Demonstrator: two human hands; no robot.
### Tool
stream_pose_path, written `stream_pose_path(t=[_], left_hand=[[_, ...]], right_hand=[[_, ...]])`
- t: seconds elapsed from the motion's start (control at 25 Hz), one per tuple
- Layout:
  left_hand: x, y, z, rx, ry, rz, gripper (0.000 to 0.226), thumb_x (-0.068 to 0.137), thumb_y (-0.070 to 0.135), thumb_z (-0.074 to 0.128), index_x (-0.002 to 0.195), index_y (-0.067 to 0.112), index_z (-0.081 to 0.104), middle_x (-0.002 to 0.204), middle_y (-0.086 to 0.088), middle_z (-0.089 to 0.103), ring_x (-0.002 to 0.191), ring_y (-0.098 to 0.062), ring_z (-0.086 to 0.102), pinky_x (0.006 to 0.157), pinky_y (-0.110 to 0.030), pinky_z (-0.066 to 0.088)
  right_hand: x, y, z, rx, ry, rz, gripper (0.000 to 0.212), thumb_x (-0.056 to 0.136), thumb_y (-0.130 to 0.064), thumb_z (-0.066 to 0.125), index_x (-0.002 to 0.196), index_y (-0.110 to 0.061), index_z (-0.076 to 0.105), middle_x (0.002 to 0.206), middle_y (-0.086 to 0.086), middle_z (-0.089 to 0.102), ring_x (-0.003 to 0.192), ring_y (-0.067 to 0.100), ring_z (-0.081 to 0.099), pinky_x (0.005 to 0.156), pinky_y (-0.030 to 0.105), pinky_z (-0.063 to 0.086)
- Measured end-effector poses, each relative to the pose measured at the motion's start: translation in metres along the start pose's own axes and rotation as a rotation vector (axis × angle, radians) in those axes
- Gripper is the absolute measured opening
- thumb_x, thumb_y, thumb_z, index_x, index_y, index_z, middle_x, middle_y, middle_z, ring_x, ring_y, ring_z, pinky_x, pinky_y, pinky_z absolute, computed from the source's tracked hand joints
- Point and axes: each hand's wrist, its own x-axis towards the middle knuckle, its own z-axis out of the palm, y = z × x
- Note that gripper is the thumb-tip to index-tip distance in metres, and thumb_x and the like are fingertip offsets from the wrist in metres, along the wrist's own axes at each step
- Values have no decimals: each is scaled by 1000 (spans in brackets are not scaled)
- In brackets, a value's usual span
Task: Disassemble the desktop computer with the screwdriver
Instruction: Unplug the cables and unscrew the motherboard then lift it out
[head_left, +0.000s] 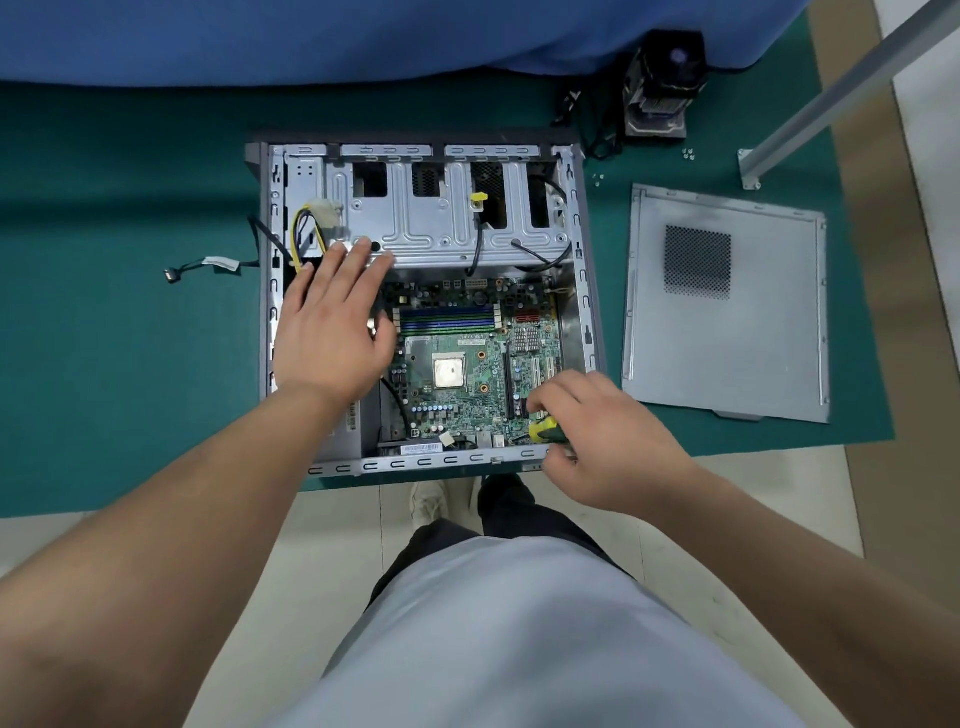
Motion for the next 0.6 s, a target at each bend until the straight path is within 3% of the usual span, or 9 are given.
stream_pose_path(t=[0.12,0.24,0.4,0.52,0.6], left_hand=[[0,0,-1,-10,-8,-7,66,94,41,37,159,32,31,168,3,29,157,-19,20,125,-43,20],[-1,0,-2,-12,-12,-8,66,94,40,36,159,32,31,168,3,29,157,-19,19,123,-42,21],[0,0,-3,-13,-33,-13,66,94,41,37,159,32,30,168,4,27,157,-19,18,123,-43,21],[0,0,-4,-13,-39,-16,66,94,41,36,159,32,29,169,4,26,157,-18,17,123,-43,21],[0,0,-4,-12,-38,-14,66,94,41,36,159,32,30,169,4,27,157,-19,18,123,-43,21]], right_hand=[[-1,-6,0,-18,57,74,39,103,-41,42,136,-22,51,123,-2,56,97,22,61,73,38,54],[-3,-9,2,19,52,36,43,91,-22,54,134,-21,54,124,-3,56,107,21,52,85,35,50],[-3,-12,4,-2,110,125,37,103,-34,50,135,-16,53,122,1,56,97,25,60,77,36,52],[-3,-12,3,36,66,55,44,92,-17,54,137,-17,53,127,1,55,109,23,53,93,36,48],[-3,-13,2,15,88,128,44,94,-28,53,137,-20,53,126,-1,57,107,24,56,88,39,51]])
